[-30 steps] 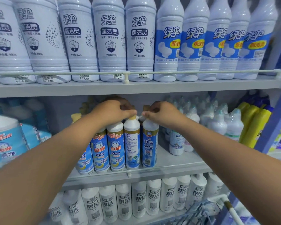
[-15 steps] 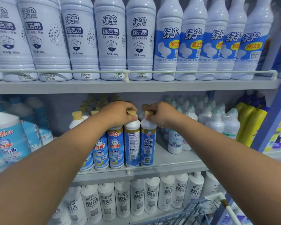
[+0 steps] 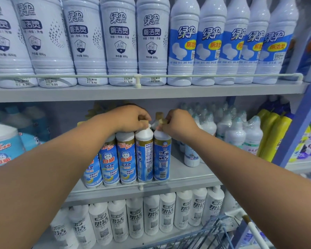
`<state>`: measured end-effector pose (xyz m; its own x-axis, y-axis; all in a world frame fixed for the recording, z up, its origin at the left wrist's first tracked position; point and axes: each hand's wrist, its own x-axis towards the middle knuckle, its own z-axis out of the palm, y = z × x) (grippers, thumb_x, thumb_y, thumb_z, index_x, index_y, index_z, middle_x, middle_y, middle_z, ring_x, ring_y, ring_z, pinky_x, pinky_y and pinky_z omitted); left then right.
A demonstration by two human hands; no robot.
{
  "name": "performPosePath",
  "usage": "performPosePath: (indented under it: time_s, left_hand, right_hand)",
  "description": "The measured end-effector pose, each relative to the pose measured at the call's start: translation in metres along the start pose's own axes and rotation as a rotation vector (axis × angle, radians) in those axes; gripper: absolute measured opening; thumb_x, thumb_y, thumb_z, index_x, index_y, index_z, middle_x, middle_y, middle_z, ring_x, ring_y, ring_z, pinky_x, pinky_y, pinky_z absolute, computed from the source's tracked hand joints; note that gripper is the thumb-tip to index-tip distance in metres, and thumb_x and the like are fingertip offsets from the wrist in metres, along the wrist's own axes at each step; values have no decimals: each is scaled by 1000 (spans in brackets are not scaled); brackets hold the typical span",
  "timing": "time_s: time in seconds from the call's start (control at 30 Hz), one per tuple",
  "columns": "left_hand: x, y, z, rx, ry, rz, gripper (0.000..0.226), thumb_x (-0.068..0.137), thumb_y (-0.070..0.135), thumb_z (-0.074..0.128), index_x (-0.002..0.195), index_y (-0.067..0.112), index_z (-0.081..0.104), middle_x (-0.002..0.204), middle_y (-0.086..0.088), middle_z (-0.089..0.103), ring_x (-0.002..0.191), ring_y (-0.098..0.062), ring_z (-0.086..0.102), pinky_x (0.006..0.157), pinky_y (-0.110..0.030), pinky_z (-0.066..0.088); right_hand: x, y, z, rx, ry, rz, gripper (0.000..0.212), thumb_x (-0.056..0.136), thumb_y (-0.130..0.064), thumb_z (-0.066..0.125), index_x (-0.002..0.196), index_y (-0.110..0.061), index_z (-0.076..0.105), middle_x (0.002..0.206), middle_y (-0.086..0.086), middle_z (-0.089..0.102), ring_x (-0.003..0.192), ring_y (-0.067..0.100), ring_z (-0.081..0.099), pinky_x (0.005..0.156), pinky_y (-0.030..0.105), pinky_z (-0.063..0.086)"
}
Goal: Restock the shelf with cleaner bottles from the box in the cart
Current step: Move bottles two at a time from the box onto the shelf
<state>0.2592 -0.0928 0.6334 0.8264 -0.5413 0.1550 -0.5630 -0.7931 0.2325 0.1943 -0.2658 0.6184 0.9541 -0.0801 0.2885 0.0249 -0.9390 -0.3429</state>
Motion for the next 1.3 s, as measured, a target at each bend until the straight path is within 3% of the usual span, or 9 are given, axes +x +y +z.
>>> performPosePath:
  time_s: [0.1,0.2,0.3,0.4,0.5,0.63,0.97,1.1,1.3]
  left_hand:
    - [4,0,4,13,3,-2,27,92,33,65,119,29,68,115,7,67,95,-10,59,79,-25,43]
    - [7,3,6,39,10,-20,23,88,38,69,108,28,69,102,7,67,89,-13,59,73,-28,45]
    - [7,3,10,93,38,-14,21,86,44,69,98,28,67,96,5,67,85,-15,59,72,-31,48]
    - [4,2,10,125,42,26,32,87,46,66,115,30,65,114,6,65,98,-18,60,86,-37,52]
    - [-2,0,4,87,-19,68,43,88,34,69,130,31,60,126,7,62,107,-15,57,90,-32,48]
    - [-1,0,5,77,-15,43,35,87,32,73,121,29,66,116,6,65,96,-13,56,77,-26,40]
    - [2,8,16,139,72,-62,41,82,53,71,109,22,62,101,1,63,88,-20,55,71,-30,44]
    - [-2,3,10,53,-9,-9,44,84,41,72,125,31,60,118,8,61,104,-17,58,88,-33,50]
    - [3,2,12,66,31,-44,37,81,43,76,112,27,66,108,5,67,92,-17,60,78,-31,49]
  right_hand:
    - [0,-4,0,-42,-24,-25,35,92,-33,63,109,-2,65,106,19,67,98,35,64,79,38,52]
    - [7,-2,3,-13,-14,17,34,87,-32,68,108,-5,69,107,14,70,97,30,64,72,32,49]
    - [10,3,6,7,-58,19,34,87,-30,68,113,-8,69,111,11,70,101,28,64,78,32,51]
    - [11,5,7,63,-64,6,34,88,-28,66,116,-8,67,113,10,69,101,27,63,86,36,54]
    - [12,6,9,104,-12,22,43,86,-41,72,109,-5,67,102,10,69,91,25,63,75,34,52]
    - [12,9,16,131,69,71,39,85,-42,72,99,-5,70,93,12,71,76,22,56,57,27,38]
    - [11,10,13,165,-16,42,22,89,-24,62,106,-13,67,97,6,67,82,22,57,66,26,40]
    - [12,9,12,193,-54,55,25,88,-28,64,107,-11,65,93,5,64,85,23,60,63,27,43]
    - [16,12,16,204,-68,75,37,87,-29,70,120,-13,65,109,7,68,96,24,63,71,29,45]
